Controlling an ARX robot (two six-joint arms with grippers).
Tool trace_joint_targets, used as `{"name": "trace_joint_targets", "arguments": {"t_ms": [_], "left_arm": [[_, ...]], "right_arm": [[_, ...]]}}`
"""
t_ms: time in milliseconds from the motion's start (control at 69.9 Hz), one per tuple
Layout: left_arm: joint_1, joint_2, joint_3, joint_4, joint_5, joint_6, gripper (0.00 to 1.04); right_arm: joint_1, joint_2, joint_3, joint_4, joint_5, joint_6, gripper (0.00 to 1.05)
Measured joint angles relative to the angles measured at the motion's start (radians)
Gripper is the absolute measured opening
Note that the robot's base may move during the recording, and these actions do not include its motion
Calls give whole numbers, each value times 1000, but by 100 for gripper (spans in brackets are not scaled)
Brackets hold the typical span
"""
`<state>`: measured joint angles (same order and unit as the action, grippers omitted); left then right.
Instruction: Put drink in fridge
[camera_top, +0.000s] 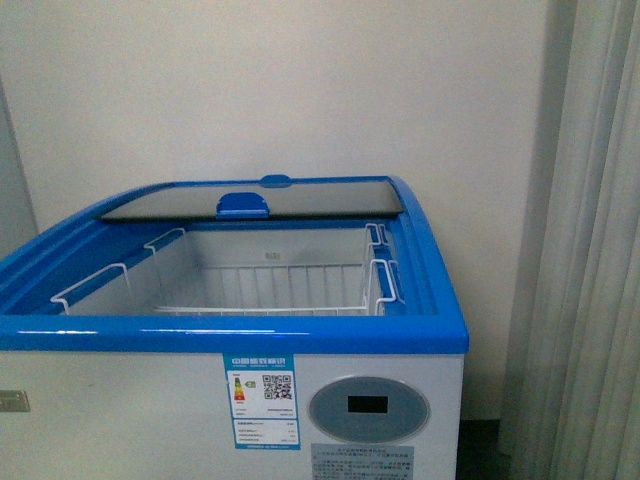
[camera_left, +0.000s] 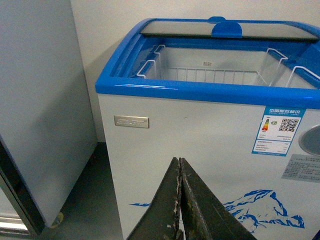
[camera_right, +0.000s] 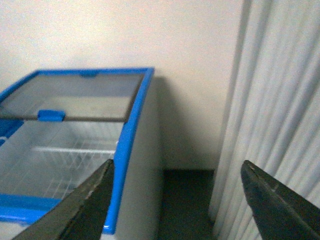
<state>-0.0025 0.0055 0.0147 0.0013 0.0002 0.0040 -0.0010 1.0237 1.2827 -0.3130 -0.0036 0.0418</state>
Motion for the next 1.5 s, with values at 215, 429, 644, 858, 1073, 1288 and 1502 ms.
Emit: {"name": "trace_joint_targets", "arguments": {"t_ms": [215,429,644,858,1073,1288,1502], "left_arm": [[0,0,0,0,0,0,3],[0,0,0,0,0,-1,3],[0,-1,0,0,0,-1,3],[0,-1,0,0,0,-1,3],[0,-1,0,0,0,-1,3],[0,-1,0,0,0,-1,3],[0,-1,0,0,0,-1,3]], "right_arm": [[1,-499,-598,253,-2,-32,36],[1,-566,-886,336,5,-36,3],[2,-682,-1017,399,1,-38,3],[2,-749,-1121,417,2,-38,3],[2,-814,-1186,417,2,-38,3],[2,-961,-1216,306,3,-39,3],[2,-988,-1244,308,4,-39,3]]}}
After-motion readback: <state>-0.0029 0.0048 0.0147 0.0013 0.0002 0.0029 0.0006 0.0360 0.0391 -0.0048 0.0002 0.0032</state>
